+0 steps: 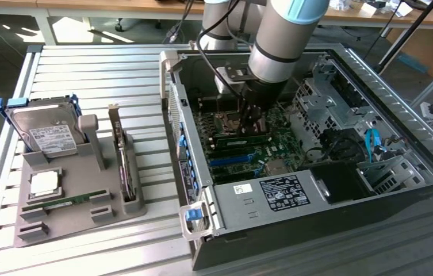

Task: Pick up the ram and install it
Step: 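Press down the ram until it locks into place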

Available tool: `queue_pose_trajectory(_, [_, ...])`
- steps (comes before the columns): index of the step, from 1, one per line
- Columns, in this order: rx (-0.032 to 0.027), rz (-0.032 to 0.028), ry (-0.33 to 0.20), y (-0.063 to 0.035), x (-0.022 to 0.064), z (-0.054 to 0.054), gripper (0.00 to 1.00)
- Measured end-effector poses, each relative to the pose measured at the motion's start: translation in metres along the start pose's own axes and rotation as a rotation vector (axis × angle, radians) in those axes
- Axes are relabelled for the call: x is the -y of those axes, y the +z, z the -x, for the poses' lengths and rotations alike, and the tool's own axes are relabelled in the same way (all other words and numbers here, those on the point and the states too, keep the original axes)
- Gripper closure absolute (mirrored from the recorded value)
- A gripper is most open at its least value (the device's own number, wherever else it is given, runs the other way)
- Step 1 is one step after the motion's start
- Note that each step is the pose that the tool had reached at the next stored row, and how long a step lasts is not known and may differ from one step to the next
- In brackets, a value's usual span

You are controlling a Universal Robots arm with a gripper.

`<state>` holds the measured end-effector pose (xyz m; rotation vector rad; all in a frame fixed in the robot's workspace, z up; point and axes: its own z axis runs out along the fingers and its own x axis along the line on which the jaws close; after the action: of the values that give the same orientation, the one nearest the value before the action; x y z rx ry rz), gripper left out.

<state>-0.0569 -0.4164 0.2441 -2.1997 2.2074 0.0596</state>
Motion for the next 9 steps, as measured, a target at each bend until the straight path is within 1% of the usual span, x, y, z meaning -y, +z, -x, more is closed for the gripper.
queue_pose_trajectory(9, [0.0000, 0.0000, 0.000, 0.0077, 0.0001, -0.0004, 0.90])
